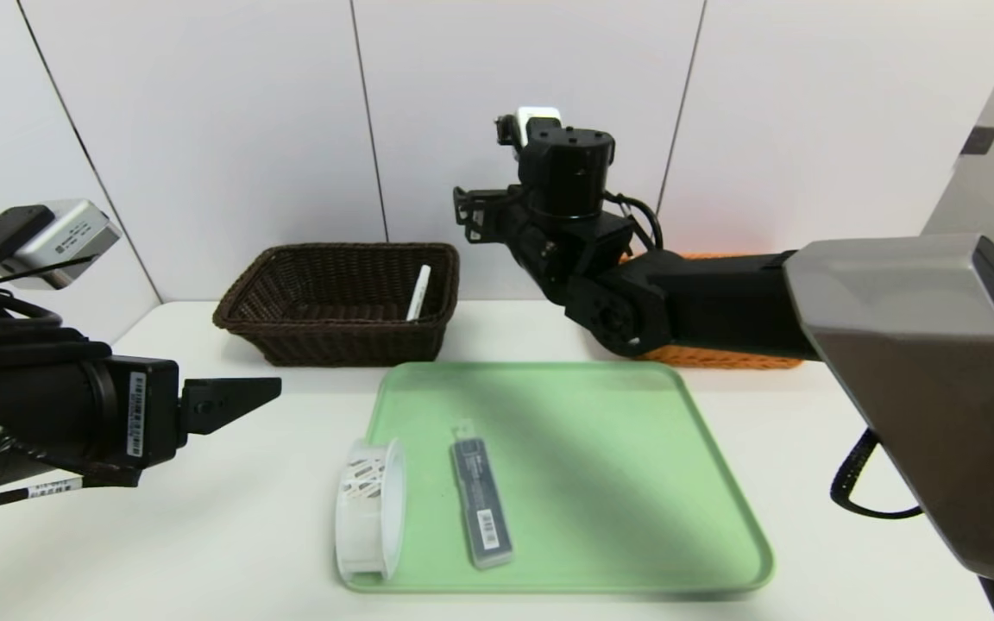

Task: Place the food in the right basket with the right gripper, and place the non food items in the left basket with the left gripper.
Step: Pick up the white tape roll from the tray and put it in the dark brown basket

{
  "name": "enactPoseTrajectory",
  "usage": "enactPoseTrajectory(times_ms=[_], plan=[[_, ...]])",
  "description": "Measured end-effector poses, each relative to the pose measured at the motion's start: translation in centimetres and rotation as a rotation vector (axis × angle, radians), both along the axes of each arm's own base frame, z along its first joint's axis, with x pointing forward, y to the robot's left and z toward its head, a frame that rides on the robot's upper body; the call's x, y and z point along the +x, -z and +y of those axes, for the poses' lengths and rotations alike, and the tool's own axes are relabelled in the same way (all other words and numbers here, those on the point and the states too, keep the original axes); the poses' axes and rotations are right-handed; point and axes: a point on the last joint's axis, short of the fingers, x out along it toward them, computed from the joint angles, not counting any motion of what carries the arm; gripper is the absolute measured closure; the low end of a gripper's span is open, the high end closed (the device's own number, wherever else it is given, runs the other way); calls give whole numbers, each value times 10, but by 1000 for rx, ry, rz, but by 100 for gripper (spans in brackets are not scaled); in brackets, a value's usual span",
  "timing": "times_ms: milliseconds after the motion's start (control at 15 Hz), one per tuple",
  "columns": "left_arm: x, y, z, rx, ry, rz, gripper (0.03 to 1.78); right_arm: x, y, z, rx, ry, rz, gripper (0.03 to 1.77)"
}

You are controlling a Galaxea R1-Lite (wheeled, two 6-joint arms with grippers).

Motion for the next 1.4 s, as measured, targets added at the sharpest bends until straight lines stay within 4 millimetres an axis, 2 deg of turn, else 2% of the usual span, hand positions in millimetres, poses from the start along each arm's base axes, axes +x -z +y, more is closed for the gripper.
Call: enactPoseTrajectory(times_ms=[200, 400, 667, 800, 933, 1200, 1400], plan=[[-3, -1, 2, 35, -34, 25, 12, -15, 7, -26, -113, 44, 71, 19], [-7, 2, 5, 67, -57, 22, 12, -41, -1, -56, -187, 66, 123, 16], [-12, -28, 8, 64, -100, -2, 12, -73, -12, -98, -280, 172, 216, 13], [-18, -41, 9, 62, -117, 58, 12, -87, -16, -115, -320, 209, 268, 12], [-21, -44, 9, 60, -132, 137, 12, -96, -23, -131, -341, 224, 305, 12], [-25, -45, -1, 53, -41, 153, 12, -115, -32, -147, -340, 89, 401, 11], [-28, -49, -5, -9, 61, 156, 12, -123, -44, -158, -196, -54, 429, 11]])
